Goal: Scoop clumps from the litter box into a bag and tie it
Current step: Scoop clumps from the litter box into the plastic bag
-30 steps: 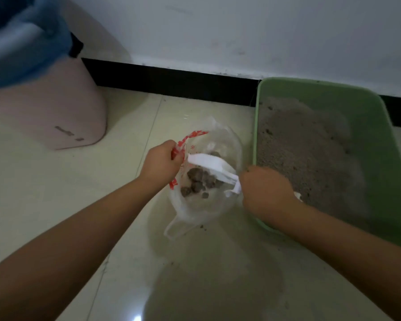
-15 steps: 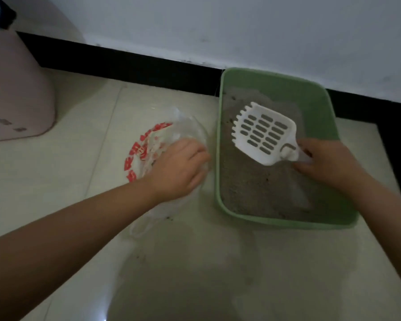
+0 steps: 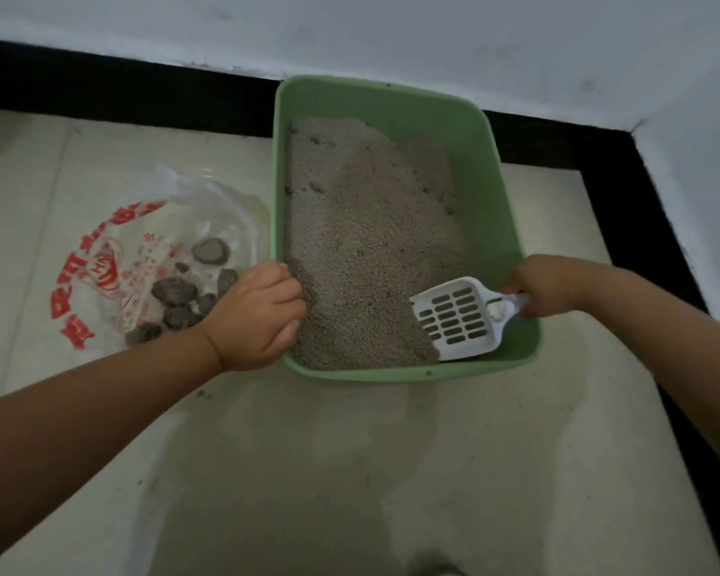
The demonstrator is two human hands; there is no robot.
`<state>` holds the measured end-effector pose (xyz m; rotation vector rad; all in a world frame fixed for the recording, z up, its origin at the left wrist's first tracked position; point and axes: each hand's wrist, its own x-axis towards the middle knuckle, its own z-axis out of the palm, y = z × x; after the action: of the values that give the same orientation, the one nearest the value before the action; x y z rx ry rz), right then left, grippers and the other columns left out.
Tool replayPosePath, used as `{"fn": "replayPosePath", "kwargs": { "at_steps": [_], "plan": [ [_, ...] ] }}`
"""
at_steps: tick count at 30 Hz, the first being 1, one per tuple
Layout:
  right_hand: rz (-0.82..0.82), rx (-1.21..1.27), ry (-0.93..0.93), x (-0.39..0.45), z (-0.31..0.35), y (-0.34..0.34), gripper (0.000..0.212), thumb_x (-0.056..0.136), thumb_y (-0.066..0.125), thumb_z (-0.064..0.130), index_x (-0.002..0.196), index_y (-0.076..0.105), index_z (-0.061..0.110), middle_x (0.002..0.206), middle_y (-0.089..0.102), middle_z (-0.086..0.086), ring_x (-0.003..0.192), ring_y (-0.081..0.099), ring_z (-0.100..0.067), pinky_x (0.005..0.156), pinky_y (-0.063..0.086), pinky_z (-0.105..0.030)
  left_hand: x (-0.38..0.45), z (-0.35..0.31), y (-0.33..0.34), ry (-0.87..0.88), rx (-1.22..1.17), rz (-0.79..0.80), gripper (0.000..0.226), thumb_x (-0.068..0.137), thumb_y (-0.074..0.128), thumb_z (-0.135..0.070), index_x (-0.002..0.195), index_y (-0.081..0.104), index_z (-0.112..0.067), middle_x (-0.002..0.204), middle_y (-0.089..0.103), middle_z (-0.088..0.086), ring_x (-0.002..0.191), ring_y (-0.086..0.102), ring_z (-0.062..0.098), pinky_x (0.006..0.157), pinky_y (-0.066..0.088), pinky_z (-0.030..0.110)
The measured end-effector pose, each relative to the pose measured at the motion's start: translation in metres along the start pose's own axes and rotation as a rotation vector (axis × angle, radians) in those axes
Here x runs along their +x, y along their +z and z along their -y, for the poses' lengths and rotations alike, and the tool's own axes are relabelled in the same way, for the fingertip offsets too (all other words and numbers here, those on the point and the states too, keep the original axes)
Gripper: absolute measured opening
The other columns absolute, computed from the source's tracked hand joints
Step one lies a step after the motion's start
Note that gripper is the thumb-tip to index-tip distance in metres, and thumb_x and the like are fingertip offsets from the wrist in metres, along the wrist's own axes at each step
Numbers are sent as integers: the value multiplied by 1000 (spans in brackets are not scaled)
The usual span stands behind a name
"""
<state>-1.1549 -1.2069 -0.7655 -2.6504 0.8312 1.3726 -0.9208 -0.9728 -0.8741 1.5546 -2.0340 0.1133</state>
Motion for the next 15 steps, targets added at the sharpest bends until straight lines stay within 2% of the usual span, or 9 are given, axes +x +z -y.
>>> {"fn": "replayPosePath", "kwargs": {
  "at_steps": [4, 6, 9, 11, 13, 15],
  "plan": [
    [-29, 89, -53, 6, 8, 6, 26, 83, 54, 12, 60, 43, 9, 59, 46, -7, 55, 40, -19, 54, 34, -24, 0, 0, 2, 3, 16, -24, 57, 97, 16, -29, 59, 51, -4, 61, 48, 14, 72, 35, 25, 79, 32, 36],
    [5, 129, -90, 8, 18, 13, 34, 85, 60, 18, 56, 43, 16, 53, 41, 2, 47, 35, -8, 46, 28, -13, 0, 1, 3, 15, 16, -38, 49, 96, 17, -28, 64, 47, -7, 61, 48, 14, 71, 35, 25, 81, 33, 36],
    [-91, 265, -122, 13, 30, 29, 19, 81, 68, 25, 79, 65, 6, 62, 50, -1, 56, 43, -14, 46, 26, -11, -2, 2, 5, 32, -1, -48, 45, 96, 17, -28, 67, 44, -8, 61, 46, 14, 71, 35, 26, 82, 33, 37],
    [-172, 309, -137, 16, 35, 36, 22, 80, 69, 25, 84, 66, 4, 70, 54, -3, 64, 48, -17, 51, 30, -21, -2, 2, 5, 22, 0, -50, 54, 96, 16, -29, 62, 50, -4, 60, 47, 15, 71, 35, 26, 82, 33, 37],
    [-237, 351, -167, 19, 42, 39, 20, 80, 68, 26, 72, 62, 9, 69, 54, -4, 65, 49, -17, 54, 30, -27, -1, 2, 4, 15, 6, -48, 58, 96, 16, -29, 59, 52, -3, 60, 47, 15, 71, 35, 27, 83, 34, 37],
    [-270, 399, -196, 21, 48, 41, 31, 80, 68, 26, 57, 48, 19, 65, 51, -4, 64, 48, -17, 54, 29, -28, -1, 2, 4, 11, 12, -48, 60, 96, 16, -29, 58, 53, -2, 60, 47, 15, 71, 35, 26, 83, 34, 37]
  ]
}}
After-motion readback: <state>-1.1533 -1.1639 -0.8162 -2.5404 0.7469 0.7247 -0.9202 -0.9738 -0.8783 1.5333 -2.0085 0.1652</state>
